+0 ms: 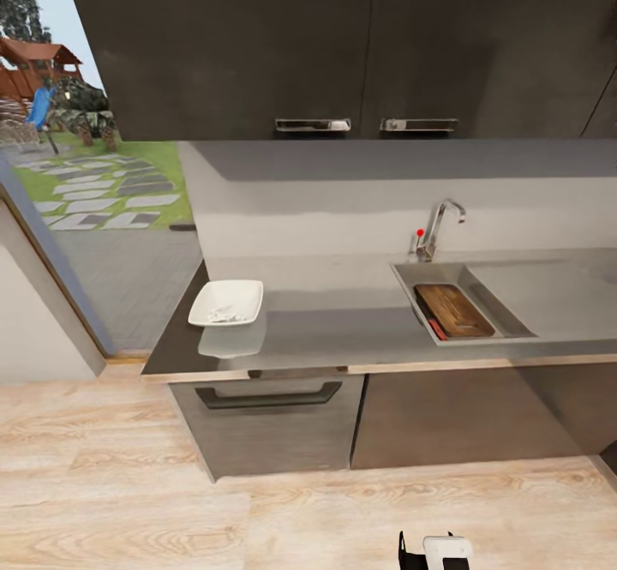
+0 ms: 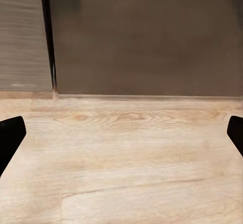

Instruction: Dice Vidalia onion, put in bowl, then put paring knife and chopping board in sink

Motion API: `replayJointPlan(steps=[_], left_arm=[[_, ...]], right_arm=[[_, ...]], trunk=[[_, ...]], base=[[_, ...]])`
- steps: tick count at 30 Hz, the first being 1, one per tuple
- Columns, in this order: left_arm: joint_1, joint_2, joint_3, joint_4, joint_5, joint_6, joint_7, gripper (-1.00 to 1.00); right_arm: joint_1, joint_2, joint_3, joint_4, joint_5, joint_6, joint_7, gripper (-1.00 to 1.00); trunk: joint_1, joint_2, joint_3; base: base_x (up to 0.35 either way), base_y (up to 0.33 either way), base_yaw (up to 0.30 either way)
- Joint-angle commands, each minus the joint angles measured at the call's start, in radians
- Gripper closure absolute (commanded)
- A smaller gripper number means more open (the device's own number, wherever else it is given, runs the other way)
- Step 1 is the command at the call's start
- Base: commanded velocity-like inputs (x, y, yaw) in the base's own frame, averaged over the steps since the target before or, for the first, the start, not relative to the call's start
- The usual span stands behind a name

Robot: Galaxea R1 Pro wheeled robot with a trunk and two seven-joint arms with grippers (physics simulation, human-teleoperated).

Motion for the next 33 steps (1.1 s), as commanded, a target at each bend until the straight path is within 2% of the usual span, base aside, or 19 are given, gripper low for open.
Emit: replayJointPlan(steps=[1,33], left_arm=[[-0.001,0.000,-0.009,0.002,0.010,-0.003,0.004,-1.00],[-0.001,-0.001,-0.008,0.006,0.010,-0.003,0.004,-1.00]], right_arm=[[-0.001,0.000,-0.005,0.001,0.011,-0.001,-0.008,-1.00],[-0.001,0.002,-0.005,0.001,0.011,0.000,-0.008,-1.00]], trunk=[[0.000,-0.002,0.000],[0.000,-0.002,0.052]], base=[[0.000,0.000,0.000],[0.000,0.000,0.000]])
